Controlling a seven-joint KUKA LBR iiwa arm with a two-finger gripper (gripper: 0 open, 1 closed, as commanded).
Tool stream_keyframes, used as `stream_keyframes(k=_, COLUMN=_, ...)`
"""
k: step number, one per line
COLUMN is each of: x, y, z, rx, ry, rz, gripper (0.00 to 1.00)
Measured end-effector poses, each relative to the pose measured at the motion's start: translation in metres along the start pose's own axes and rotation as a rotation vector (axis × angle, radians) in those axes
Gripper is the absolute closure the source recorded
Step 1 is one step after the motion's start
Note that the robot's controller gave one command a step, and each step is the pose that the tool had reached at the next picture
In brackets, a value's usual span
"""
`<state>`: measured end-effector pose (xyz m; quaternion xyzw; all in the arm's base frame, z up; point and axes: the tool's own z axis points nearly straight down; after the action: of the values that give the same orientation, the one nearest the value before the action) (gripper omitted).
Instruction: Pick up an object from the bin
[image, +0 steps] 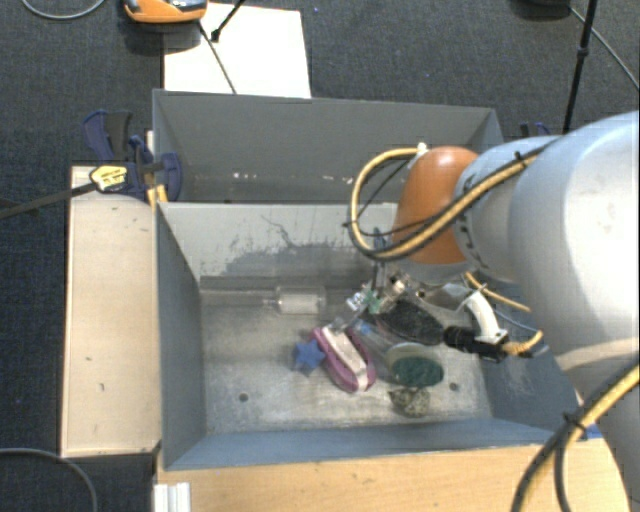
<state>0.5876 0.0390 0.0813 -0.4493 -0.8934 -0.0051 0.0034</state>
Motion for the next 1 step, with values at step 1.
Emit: stream_keyframes(k=1, x=0.0016, y=0.0041, z=-0.0123, rx=-0.002, ry=-0.009, rz=-0.011, gripper=1.00)
